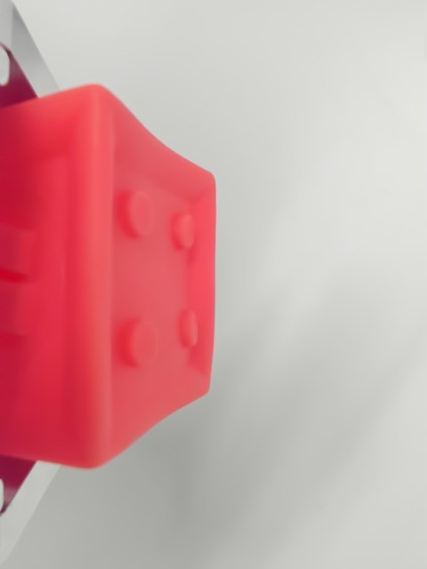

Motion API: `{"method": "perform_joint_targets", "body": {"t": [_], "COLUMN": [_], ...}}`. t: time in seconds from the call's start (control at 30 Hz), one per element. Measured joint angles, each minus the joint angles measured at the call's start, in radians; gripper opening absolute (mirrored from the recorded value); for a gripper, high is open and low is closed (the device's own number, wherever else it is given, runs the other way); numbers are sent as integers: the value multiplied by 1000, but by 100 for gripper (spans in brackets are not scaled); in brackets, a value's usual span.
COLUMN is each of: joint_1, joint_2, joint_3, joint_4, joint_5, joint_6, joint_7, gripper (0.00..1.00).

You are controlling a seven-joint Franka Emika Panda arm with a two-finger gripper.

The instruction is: Destack cube

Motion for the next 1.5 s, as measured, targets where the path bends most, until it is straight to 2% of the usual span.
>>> {"method": "perform_joint_targets", "body": {"t": [0.73, 1.5], "joint_1": [-49, -102], "joint_2": [18, 46], "joint_3": [-40, -73], "joint_4": [4, 24], "joint_5": [8, 20], "joint_6": [12, 18], "joint_7": [-126, -252], "gripper": [0, 0]}}
